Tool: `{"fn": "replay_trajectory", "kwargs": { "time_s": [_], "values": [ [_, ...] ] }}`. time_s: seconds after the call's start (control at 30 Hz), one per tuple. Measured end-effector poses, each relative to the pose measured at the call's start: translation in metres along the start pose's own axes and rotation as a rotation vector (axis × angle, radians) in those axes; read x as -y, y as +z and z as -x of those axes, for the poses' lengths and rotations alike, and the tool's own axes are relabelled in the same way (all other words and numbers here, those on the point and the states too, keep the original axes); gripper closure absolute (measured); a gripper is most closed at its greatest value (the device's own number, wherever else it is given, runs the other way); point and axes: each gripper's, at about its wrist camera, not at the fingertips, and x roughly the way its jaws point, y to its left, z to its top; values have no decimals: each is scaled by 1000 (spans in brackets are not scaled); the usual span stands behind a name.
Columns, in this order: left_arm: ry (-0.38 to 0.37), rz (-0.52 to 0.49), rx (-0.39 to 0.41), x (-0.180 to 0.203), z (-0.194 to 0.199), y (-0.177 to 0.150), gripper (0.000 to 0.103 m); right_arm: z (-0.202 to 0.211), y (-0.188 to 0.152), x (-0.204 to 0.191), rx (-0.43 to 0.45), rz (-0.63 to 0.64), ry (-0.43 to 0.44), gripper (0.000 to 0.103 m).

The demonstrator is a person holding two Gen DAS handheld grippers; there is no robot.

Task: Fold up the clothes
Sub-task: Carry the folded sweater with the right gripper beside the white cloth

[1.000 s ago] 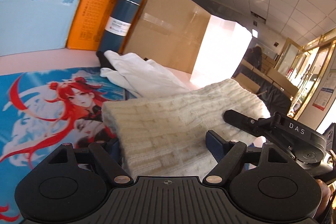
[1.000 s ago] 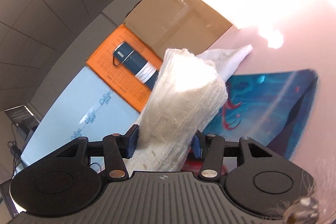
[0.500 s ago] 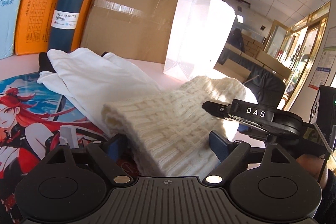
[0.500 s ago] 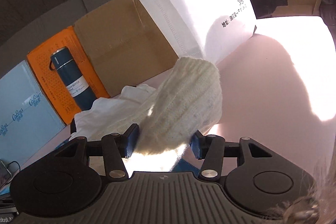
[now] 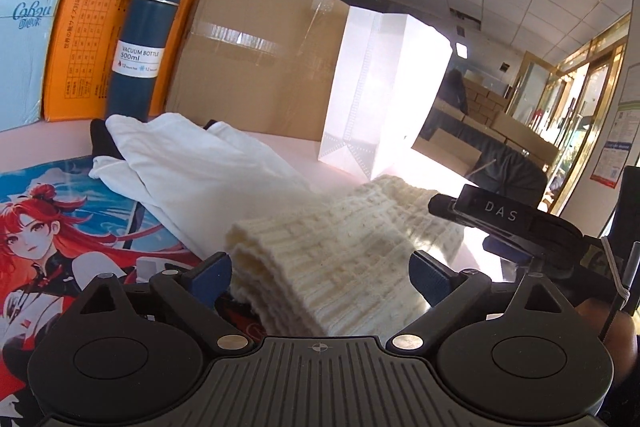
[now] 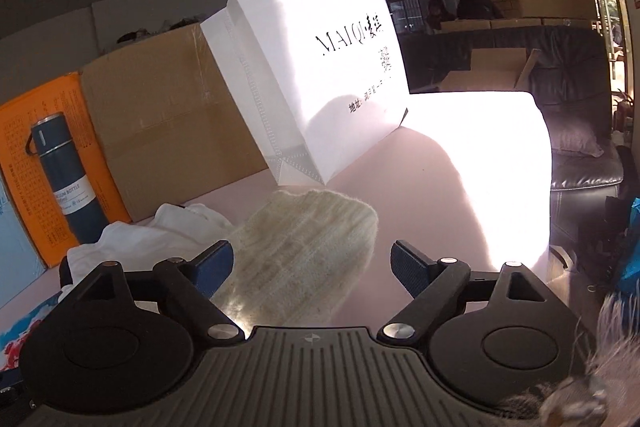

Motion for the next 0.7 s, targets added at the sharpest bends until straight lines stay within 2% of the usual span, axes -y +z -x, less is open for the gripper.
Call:
{"fn": "replay_trajectory", "kwargs": {
  "time_s": [0.13, 0.17, 0.33, 0.47, 0.57, 0.63, 0.7],
  "values": [
    [4, 13, 64, -8, 28, 6, 6, 32, 10, -8, 104, -65, -55, 2],
    [9, 16, 77, -10, 35, 7, 5, 39, 11, -13, 112, -74, -44, 2],
    [59, 37, 134, -28, 75, 12, 4, 66, -2, -51, 63, -62, 49, 0],
    [155, -10, 166, -44, 106, 18, 4, 87, -25, -89, 18, -20, 138, 0],
    [274, -103, 158, -57, 127, 22, 4, 100, -43, -116, -32, -2, 198, 0],
    [318, -154, 96, -69, 132, 27, 2, 106, -53, -132, -63, 12, 230, 0],
    [339, -136, 41, -82, 132, 30, 2, 106, -61, -147, -83, 27, 238, 0]
  ]
}}
